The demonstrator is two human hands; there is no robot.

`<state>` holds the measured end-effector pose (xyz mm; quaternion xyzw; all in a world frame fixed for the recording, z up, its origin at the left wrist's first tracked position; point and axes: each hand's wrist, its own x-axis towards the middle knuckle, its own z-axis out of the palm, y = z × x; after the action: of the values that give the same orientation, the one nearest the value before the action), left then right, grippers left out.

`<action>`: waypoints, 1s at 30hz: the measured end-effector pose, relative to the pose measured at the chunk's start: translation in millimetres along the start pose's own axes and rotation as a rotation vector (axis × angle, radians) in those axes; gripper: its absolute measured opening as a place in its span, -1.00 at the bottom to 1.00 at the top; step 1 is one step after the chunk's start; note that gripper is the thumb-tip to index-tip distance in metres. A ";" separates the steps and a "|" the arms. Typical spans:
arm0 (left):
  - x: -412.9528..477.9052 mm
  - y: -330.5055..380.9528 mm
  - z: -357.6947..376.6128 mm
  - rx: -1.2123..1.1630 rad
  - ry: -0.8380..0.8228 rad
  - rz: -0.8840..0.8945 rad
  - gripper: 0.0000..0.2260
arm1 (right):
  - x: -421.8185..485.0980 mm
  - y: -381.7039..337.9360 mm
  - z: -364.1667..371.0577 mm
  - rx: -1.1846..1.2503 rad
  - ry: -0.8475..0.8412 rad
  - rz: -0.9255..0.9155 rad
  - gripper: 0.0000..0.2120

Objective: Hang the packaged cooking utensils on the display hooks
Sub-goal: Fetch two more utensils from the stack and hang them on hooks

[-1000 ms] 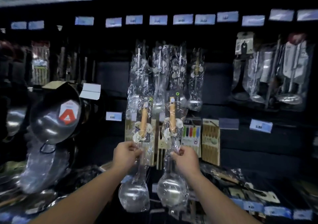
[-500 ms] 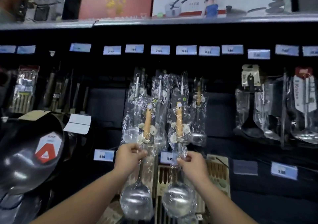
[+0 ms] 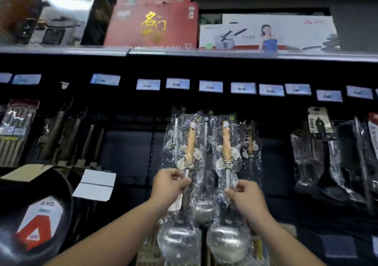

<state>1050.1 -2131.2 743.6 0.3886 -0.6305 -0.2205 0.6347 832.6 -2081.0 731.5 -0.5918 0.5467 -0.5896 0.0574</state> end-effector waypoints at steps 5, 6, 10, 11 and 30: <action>29.0 2.9 -2.4 0.041 -0.046 0.057 -0.86 | 11.0 -15.8 6.0 -0.014 0.040 -0.003 -0.53; 34.5 5.3 -0.2 0.041 -0.050 0.067 -0.86 | 14.2 -16.5 4.4 -0.008 0.051 -0.002 -0.52; 48.2 19.9 15.6 0.051 -0.059 0.086 -0.88 | 29.1 -9.7 -6.6 -0.025 0.084 -0.004 -0.51; 51.4 23.6 20.7 0.050 -0.058 0.095 -0.88 | 31.7 -7.9 -10.9 -0.034 0.097 -0.010 -0.52; 54.7 30.4 67.0 0.051 0.016 0.172 -0.85 | 76.1 30.9 -57.2 -0.067 0.098 -0.055 -0.68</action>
<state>984.5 -2169.5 794.9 0.3506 -0.6618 -0.1459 0.6463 749.0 -2114.6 774.8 -0.5785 0.5518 -0.6007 -0.0054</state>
